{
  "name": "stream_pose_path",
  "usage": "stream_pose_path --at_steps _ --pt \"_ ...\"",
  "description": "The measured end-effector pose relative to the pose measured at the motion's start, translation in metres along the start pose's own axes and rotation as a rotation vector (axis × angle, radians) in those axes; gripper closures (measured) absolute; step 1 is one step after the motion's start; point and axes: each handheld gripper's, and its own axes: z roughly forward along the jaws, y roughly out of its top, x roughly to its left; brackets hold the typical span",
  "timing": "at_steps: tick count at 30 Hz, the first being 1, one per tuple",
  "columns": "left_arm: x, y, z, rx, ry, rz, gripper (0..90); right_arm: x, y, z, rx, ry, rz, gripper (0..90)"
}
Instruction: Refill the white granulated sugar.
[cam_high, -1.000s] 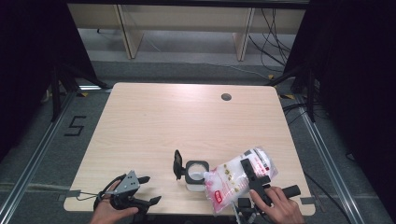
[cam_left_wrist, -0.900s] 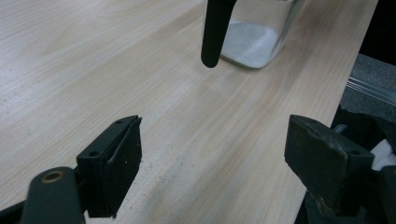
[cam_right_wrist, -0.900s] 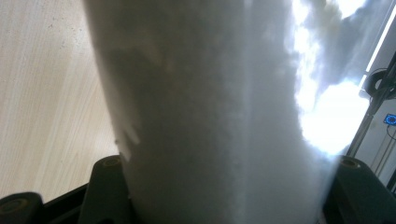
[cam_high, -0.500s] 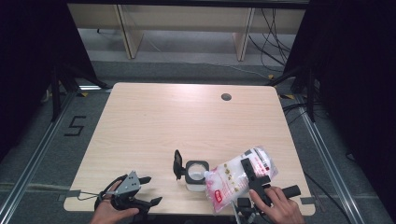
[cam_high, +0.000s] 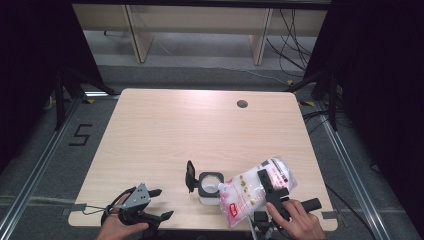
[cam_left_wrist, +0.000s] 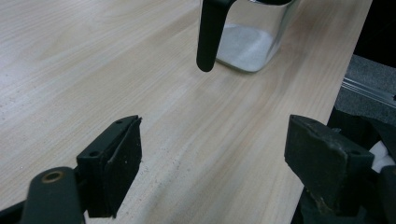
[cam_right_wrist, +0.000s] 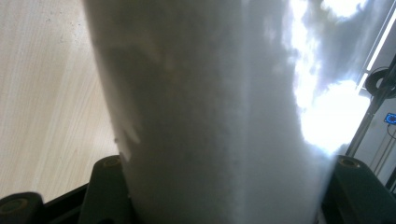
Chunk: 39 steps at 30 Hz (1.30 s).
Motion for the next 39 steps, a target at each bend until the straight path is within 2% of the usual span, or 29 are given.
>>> stream_pose_path --at_steps 1,2,4,6,8,9,10,11,15,16,17,18,20,21,22,23,24,25,26,27,28,29,31,32,33,35,36,37,39 --pt "-0.0013 0.0002 0.0002 -0.013 -0.005 -0.018 18.6 -0.0012 0.0002 -0.0005 0.001 0.005 0.001 43.1" --pt "-0.0016 0.0002 0.0007 -0.019 -0.004 -0.028 18.6 -0.0035 0.0018 -0.0044 0.050 0.042 -0.001 43.1" --pt "-0.0009 -0.0003 0.0005 -0.018 -0.004 -0.020 18.6 -0.0020 0.0014 -0.0039 0.045 0.044 0.021 43.1" --pt "0.0007 0.0004 0.0000 -0.023 -0.011 0.002 18.6 -0.0016 0.0007 -0.0031 0.042 0.040 0.006 43.2" --pt "0.0029 0.0008 -0.0013 -0.002 -0.003 0.025 18.6 -0.0014 0.0003 -0.0028 0.037 0.039 0.012 43.2" --pt "0.0029 0.0008 -0.0012 -0.004 -0.005 0.025 18.6 -0.0011 0.0001 -0.0030 0.041 0.044 0.018 43.1" --pt "0.0029 0.0007 -0.0014 -0.005 -0.007 0.024 18.5 0.0016 -0.0001 -0.0033 0.049 0.048 0.048 43.2" --pt "0.0015 0.0007 -0.0008 -0.023 -0.014 0.005 18.5 0.0000 0.0000 -0.0033 0.046 0.044 0.025 43.2" --pt "0.0015 0.0010 -0.0014 -0.021 -0.013 0.011 18.5 -0.0001 0.0002 -0.0037 0.048 0.046 0.039 43.3" --pt "0.0010 0.0006 -0.0007 -0.032 -0.012 0.005 18.5 0.0002 0.0004 -0.0037 0.049 0.041 0.038 43.2" --pt "0.0001 0.0006 -0.0016 -0.022 -0.007 -0.016 18.5 -0.0003 0.0005 -0.0040 0.048 0.045 0.040 43.3" --pt "0.0004 0.0010 -0.0020 -0.021 -0.014 -0.019 18.5 0.0011 0.0000 -0.0033 0.029 0.029 0.051 43.3" --pt "-0.0008 0.0005 -0.0015 -0.033 -0.011 -0.031 18.5 0.0019 -0.0002 -0.0032 0.033 0.037 0.058 43.3" --pt "-0.0001 0.0001 -0.0018 -0.031 -0.011 -0.022 18.5 0.0018 0.0002 -0.0023 0.024 0.021 0.053 43.3" --pt "0.0005 0.0002 -0.0023 -0.026 -0.008 -0.017 18.5 0.0002 0.0013 -0.0036 0.041 0.035 0.041 43.3" --pt "0.0008 0.0007 -0.0028 -0.021 -0.005 -0.016 18.5 -0.0012 0.0008 -0.0022 0.018 0.013 0.015 43.3" --pt "0.0017 0.0012 -0.0026 -0.022 -0.003 -0.003 18.5 -0.0009 0.0002 -0.0026 0.019 0.023 0.024 43.3" --pt "-0.0002 0.0008 -0.0017 -0.031 -0.006 -0.026 18.6 -0.0017 0.0002 -0.0027 0.018 0.023 0.016 43.3" --pt "-0.0007 0.0005 -0.0014 -0.031 -0.009 -0.030 18.6 -0.0009 0.0005 -0.0037 0.034 0.031 0.022 43.3" --pt "0.0008 0.0007 -0.0025 -0.014 -0.010 -0.008 18.6 -0.0007 0.0012 -0.0040 0.042 0.035 0.026 43.3" --pt "0.0001 0.0007 -0.0021 -0.024 -0.008 -0.019 18.5 0.0013 0.0009 -0.0041 0.044 0.036 0.048 43.3" --pt "-0.0003 0.0009 -0.0015 -0.033 -0.010 -0.029 18.6 -0.0007 0.0003 -0.0033 0.022 0.011 0.016 43.3" --pt "0.0004 0.0008 -0.0023 -0.024 -0.005 -0.017 18.6 -0.0017 0.0001 -0.0042 0.027 0.028 0.047 43.4" --pt "0.0000 0.0001 -0.0020 -0.030 -0.010 -0.022 18.5 -0.0019 -0.0003 -0.0030 0.019 0.005 0.028 43.4" --pt "0.0010 0.0005 -0.0031 -0.017 -0.002 -0.009 18.6 -0.0031 0.0007 -0.0040 0.033 0.021 0.014 43.3" --pt "0.0002 0.0012 -0.0020 -0.043 -0.004 -0.024 18.6 -0.0015 0.0001 -0.0033 0.014 0.010 0.026 43.4" --pt "0.0032 0.0018 -0.0034 -0.023 0.004 0.019 18.6 -0.0008 0.0003 -0.0036 0.017 0.016 0.035 43.3" --pt "0.0021 0.0013 -0.0030 -0.032 -0.002 0.005 18.6 -0.0017 0.0007 -0.0038 0.023 0.027 0.021 43.3" --pt "0.0029 0.0011 -0.0029 -0.027 -0.003 0.010 18.6 -0.0022 0.0013 -0.0040 0.027 0.029 0.017 43.4"
